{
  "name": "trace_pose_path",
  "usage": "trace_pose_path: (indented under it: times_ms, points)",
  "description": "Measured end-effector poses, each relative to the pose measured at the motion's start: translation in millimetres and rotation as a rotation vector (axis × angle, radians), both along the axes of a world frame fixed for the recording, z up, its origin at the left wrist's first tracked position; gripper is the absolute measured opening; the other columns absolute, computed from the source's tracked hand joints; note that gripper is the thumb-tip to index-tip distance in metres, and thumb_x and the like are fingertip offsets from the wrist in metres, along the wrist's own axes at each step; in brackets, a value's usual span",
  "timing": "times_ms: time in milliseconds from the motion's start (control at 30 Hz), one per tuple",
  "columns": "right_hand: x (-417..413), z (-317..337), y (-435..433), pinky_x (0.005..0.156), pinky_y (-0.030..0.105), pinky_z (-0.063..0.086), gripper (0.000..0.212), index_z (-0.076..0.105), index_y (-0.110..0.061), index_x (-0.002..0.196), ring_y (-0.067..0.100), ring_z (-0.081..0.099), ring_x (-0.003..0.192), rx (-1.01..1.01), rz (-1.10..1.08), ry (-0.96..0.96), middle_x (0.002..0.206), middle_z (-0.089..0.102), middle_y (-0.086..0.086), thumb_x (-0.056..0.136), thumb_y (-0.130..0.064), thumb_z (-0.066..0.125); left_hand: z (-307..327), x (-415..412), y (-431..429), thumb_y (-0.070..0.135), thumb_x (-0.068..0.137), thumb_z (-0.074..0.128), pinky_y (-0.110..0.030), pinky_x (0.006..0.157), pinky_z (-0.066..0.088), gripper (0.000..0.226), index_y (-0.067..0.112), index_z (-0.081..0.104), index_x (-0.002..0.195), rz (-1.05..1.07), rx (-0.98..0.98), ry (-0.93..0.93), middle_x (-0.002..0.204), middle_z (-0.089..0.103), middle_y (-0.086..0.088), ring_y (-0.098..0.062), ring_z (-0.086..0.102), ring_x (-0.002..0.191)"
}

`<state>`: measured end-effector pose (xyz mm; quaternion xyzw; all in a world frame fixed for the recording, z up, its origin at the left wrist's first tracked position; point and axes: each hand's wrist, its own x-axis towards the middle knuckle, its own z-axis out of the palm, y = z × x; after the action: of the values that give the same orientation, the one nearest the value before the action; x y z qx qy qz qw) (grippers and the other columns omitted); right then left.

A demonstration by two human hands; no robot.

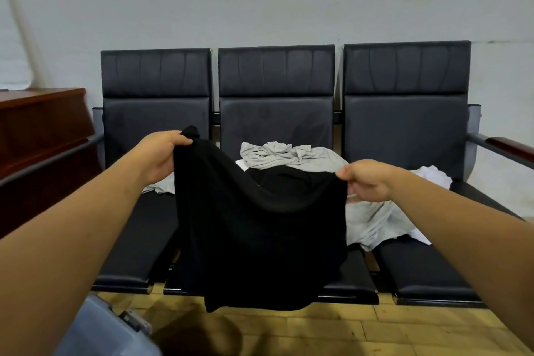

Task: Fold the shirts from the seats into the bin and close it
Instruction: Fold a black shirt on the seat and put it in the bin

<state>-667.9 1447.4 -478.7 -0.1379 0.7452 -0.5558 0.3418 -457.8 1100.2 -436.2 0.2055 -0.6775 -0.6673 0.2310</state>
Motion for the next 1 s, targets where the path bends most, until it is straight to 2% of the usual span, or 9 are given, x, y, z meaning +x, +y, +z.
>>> trace_pose_path:
  times_ms: [100, 233, 400, 500, 567, 600, 700, 900, 1000]
  points:
    - [-3.3, 1.5, -0.9, 0.089, 0.047, 0.056, 0.025, 0.061, -0.002, 0.109, 0.03, 0.068, 0.105, -0.56, -0.123, -0.138, 0.111, 0.069, 0.015, 0.105, -0.012, 0.038, -6.3, -3.1, -3.1, 0.011, 0.101, 0.051, -0.035, 0.086, 0.055, 0.022, 0.0, 0.067, 0.113, -0.024, 0.103, 0.062, 0.116, 0.07, -0.015, -0.024, 0.072, 0.099]
    - [-2.7, 12.4, 2.4, 0.088, 0.044, 0.058, 0.03, 0.061, -0.003, 0.117, 0.031, 0.068, 0.111, -0.842, -0.171, -0.143, 0.119, 0.07, 0.016, 0.104, -0.016, 0.038, -7.6, -8.6, -11.0, 0.013, 0.104, 0.046, -0.042, 0.092, 0.054, 0.023, 0.01, 0.067, 0.114, 0.042, 0.186, 0.17, 0.113, 0.073, -0.01, -0.024, 0.071, 0.102]
    - [-5.7, 21.7, 10.2, 0.1, 0.049, 0.048, 0.035, 0.058, 0.002, 0.12, 0.037, 0.065, 0.114, -0.901, -0.239, -0.181, 0.122, 0.067, 0.021, 0.087, -0.007, 0.052, -5.4, -10.4, -7.5, 0.019, 0.106, 0.045, -0.045, 0.093, 0.054, 0.024, 0.019, 0.068, 0.102, 0.105, 0.193, 0.262, 0.106, 0.075, -0.002, -0.02, 0.072, 0.103]
    - [-2.6, 26.8, 11.8, 0.082, 0.046, 0.057, 0.019, 0.064, 0.003, 0.098, 0.036, 0.07, 0.099, -0.833, -0.277, -0.262, 0.101, 0.07, 0.017, 0.089, -0.014, 0.064, -4.2, -9.7, -6.1, 0.016, 0.103, 0.046, -0.045, 0.096, 0.053, 0.024, 0.01, 0.066, 0.114, 0.129, 0.289, 0.26, 0.115, 0.073, -0.009, -0.026, 0.071, 0.107]
    - [-0.1, 27.3, 9.9, 0.064, 0.045, 0.061, 0.036, 0.07, 0.006, 0.095, 0.036, 0.074, 0.084, -0.638, -0.239, -0.312, 0.095, 0.072, 0.022, 0.065, -0.008, 0.085, -2.7, -8.1, -6.7, 0.015, 0.097, 0.051, -0.045, 0.097, 0.054, 0.033, 0.005, 0.062, 0.126, 0.139, 0.342, 0.239, 0.122, 0.071, -0.014, -0.029, 0.071, 0.108]
    - [-0.3, 25.2, 10.1, 0.059, 0.046, 0.062, 0.043, 0.07, 0.008, 0.1, 0.035, 0.075, 0.078, -0.506, -0.211, -0.325, 0.095, 0.073, 0.024, 0.061, -0.002, 0.085, -2.7, -7.7, -6.3, 0.015, 0.094, 0.055, -0.044, 0.097, 0.054, 0.035, 0.004, 0.063, 0.126, 0.131, 0.346, 0.229, 0.123, 0.07, -0.014, -0.028, 0.071, 0.107]
    - [0.7, 18.2, 11.5, 0.067, 0.043, 0.063, 0.026, 0.064, 0.006, 0.116, 0.032, 0.074, 0.085, -0.256, -0.164, -0.303, 0.102, 0.072, 0.025, 0.092, 0.005, 0.054, -2.9, -7.1, 0.6, 0.012, 0.091, 0.065, -0.036, 0.091, 0.057, 0.024, 0.006, 0.069, 0.114, 0.07, 0.283, 0.164, 0.115, 0.072, -0.011, -0.022, 0.073, 0.095]
    - [-4.9, 15.7, 11.8, 0.076, 0.038, 0.054, 0.039, 0.062, -0.022, 0.121, 0.023, 0.066, 0.102, -0.622, -0.215, -0.087, 0.119, 0.067, 0.007, 0.097, 0.004, 0.046, -7.1, -2.3, -2.7, 0.009, 0.097, 0.061, -0.034, 0.087, 0.056, 0.026, 0.001, 0.066, 0.12, 0.077, 0.236, 0.063, 0.115, 0.074, -0.012, -0.023, 0.072, 0.105]
    - [-4.9, 13.9, 17.3, 0.067, 0.036, 0.061, 0.03, 0.064, -0.015, 0.121, 0.022, 0.073, 0.092, -0.47, -0.182, -0.16, 0.11, 0.073, 0.008, 0.095, -0.002, 0.054, -9.8, -0.8, -9.8, 0.008, 0.1, 0.056, -0.038, 0.089, 0.055, 0.019, 0.005, 0.067, 0.115, 0.119, 0.186, 0.088, 0.116, 0.072, -0.014, -0.027, 0.071, 0.105]
